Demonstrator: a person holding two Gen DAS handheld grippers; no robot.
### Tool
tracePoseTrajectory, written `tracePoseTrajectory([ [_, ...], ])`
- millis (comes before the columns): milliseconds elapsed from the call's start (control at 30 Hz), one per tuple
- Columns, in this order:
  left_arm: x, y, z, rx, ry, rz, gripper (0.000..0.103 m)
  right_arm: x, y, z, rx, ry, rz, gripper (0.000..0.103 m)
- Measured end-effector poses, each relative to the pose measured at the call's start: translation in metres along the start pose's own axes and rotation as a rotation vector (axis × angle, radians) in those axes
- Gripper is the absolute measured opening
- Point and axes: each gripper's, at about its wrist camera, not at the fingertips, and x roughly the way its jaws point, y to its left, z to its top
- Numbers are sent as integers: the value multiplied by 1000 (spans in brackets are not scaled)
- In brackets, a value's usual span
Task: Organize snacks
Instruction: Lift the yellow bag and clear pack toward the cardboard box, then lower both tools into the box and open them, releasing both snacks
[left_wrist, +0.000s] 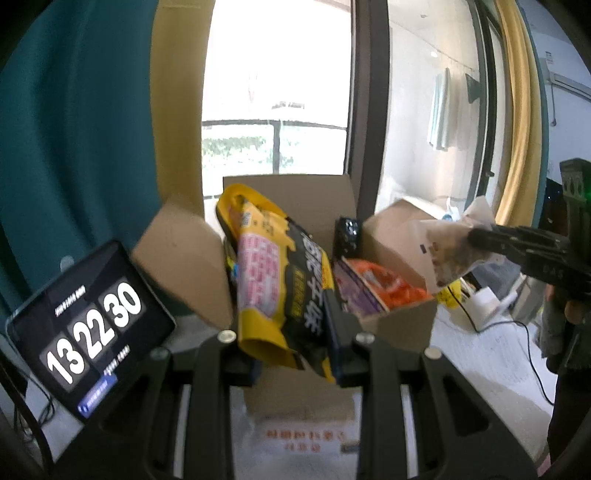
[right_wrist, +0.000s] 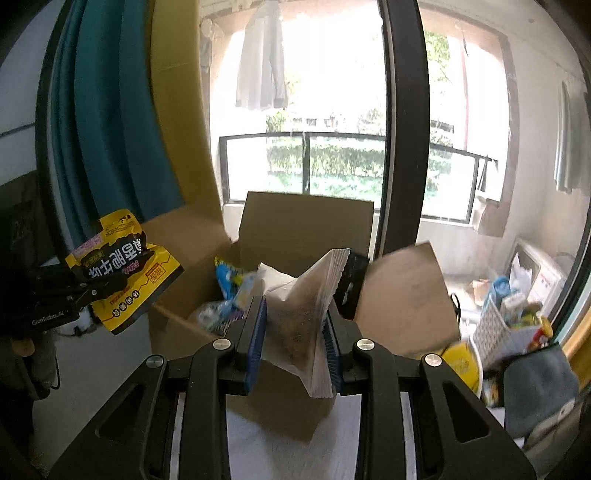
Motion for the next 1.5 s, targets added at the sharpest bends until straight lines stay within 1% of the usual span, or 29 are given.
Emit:
tracePoseTrajectory([
  [100, 9, 4, 10, 3, -19, 10, 28, 14, -7, 12, 2, -16, -1, 31],
  [233, 24, 12, 19, -34, -36, 5, 28, 33, -19, 23, 9, -20, -10, 31],
  [367, 41, 14, 30, -37, -54, 5, 28, 53, -28, 32, 21, -28, -16, 31],
  [533, 73, 19, 43, -35, -35, 1, 29, 81, -36, 47, 35, -36, -20, 31],
  [733, 109, 20, 50, -34, -8, 12, 30, 117, -41, 65, 39, -44, -36, 32],
  [767, 112, 20, 50, -34, -6, 17, 32, 122, -42, 67, 41, -43, -43, 32],
  [800, 114, 19, 49, -34, -3, 20, 38, 128, -43, 69, 43, -40, -52, 33],
  [833, 116, 18, 48, -35, 3, 24, 46, 136, -45, 70, 44, -29, -59, 34],
  [867, 117, 18, 47, -38, 6, 25, 60, 141, -45, 71, 40, -13, -69, 40],
  [900, 117, 19, 47, -47, 5, 25, 73, 145, -45, 71, 37, -6, -86, 45],
  [933, 115, 22, 48, -56, -1, 24, 76, 148, -46, 71, 39, -8, -97, 57],
  [967, 113, 23, 48, -60, -7, 24, 77, 146, -47, 69, 39, -9, -96, 63],
  [1233, 83, 28, 48, -92, -41, 37, 77, 131, -36, 65, 23, 6, -78, 63],
  [1500, 43, 30, 46, -110, -77, 36, 78, 105, -7, 60, 11, 10, -45, 63],
])
